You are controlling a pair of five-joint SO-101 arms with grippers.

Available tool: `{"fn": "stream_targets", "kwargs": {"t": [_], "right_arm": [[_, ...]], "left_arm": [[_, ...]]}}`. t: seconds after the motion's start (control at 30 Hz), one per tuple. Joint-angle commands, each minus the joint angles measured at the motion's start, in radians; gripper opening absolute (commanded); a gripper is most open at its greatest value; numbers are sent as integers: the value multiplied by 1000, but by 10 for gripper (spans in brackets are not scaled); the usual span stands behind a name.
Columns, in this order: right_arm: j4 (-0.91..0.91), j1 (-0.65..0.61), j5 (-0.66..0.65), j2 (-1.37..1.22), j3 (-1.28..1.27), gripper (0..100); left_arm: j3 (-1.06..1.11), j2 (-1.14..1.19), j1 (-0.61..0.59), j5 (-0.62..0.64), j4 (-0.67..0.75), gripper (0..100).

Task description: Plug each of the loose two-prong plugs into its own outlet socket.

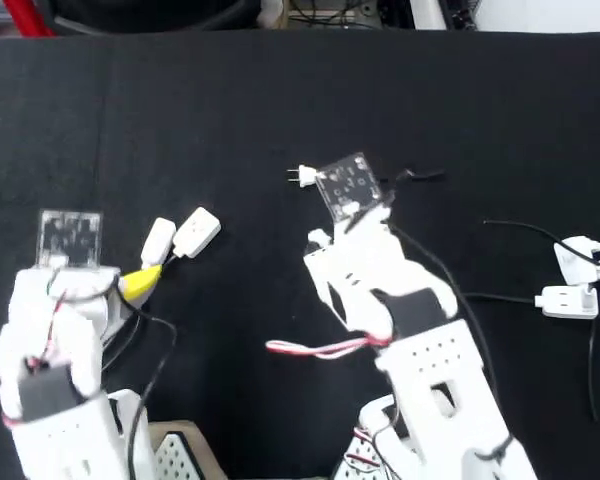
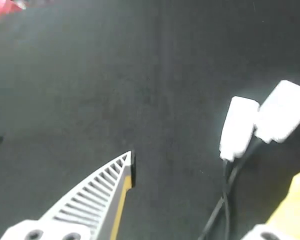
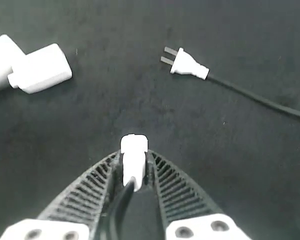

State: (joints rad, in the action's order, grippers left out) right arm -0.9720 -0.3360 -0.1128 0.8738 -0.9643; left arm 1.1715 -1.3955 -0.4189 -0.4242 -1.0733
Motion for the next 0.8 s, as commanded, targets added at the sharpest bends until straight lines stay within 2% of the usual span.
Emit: {"fn": "stream_targets", "kwargs": {"t": [0.0, 0.1, 0.23, 0.4, 0.6, 0.77], "right_arm": [[-9, 18, -63, -148, 117, 13], [6, 63, -157, -280, 183, 12], [46, 157, -132, -410, 257, 12], [51, 163, -133, -496, 286, 12], [71, 163, -135, -504, 282, 12], [71, 164, -135, -507, 282, 13]], "left_arm": [[-170, 334, 45, -14, 34, 456], [-185, 506, 67, -95, 146, 456], [-199, 703, 79, -235, 273, 456], [-329, 911, 71, -247, 298, 445], [-476, 1099, 124, -245, 296, 302], [-544, 1231, 179, -245, 296, 242]]}}
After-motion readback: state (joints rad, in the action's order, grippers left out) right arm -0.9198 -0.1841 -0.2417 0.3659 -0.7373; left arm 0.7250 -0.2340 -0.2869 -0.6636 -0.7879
